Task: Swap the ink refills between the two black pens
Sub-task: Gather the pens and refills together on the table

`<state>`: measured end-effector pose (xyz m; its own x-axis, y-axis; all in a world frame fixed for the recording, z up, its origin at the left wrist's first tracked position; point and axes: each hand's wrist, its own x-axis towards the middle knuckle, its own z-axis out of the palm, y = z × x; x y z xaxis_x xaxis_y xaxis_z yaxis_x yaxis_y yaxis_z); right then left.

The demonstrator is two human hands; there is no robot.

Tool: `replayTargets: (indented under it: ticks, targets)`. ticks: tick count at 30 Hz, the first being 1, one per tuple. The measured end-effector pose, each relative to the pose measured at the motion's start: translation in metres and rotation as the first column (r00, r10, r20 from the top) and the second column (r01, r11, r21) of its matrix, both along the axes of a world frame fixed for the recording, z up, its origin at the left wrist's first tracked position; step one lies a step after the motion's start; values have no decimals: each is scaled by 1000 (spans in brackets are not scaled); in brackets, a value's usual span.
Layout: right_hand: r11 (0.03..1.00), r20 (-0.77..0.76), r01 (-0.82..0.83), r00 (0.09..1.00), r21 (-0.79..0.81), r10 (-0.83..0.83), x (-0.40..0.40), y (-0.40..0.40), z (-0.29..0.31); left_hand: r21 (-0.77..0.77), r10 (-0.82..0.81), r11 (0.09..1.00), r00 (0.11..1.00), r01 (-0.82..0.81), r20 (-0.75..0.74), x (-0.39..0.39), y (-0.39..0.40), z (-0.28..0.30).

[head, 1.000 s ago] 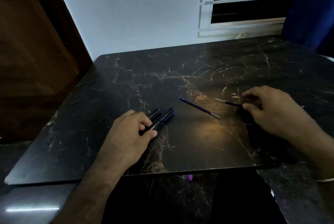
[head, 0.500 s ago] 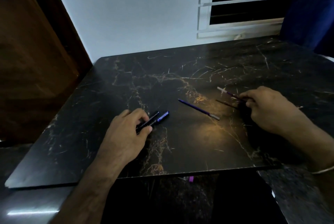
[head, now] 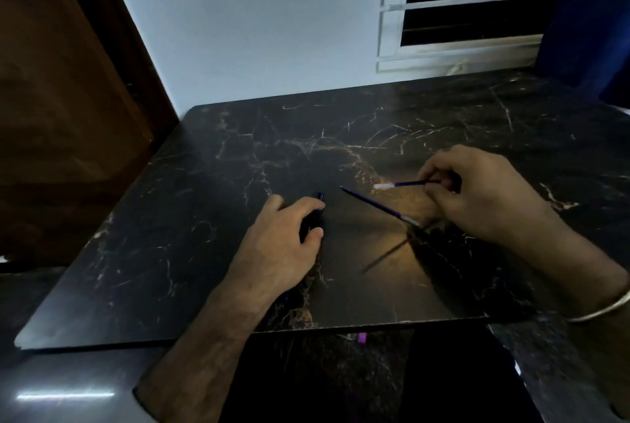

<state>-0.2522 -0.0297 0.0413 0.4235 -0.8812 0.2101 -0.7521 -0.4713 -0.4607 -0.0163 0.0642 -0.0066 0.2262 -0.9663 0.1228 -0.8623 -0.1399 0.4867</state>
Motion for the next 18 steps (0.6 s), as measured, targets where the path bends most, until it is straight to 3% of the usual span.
replayTargets:
  ticks: [9,12,16,18]
  targets:
    - [993,196,-104,976,57,91,21,4,3,13,33,999,998,-33,46,-3,-1,-1]
    - [993,54,-117,992,28,116,42,5,-1,29,38,999,997,-40,60,-6,0,0]
    - [981,-80,-112,989,156,125,68,6,-3,24,34,999,999,-35,39,-7,2,2]
    - [985,-132,-89,985,147,109,73,3,-6,20,23,1000,999,-24,25,-8,8,6]
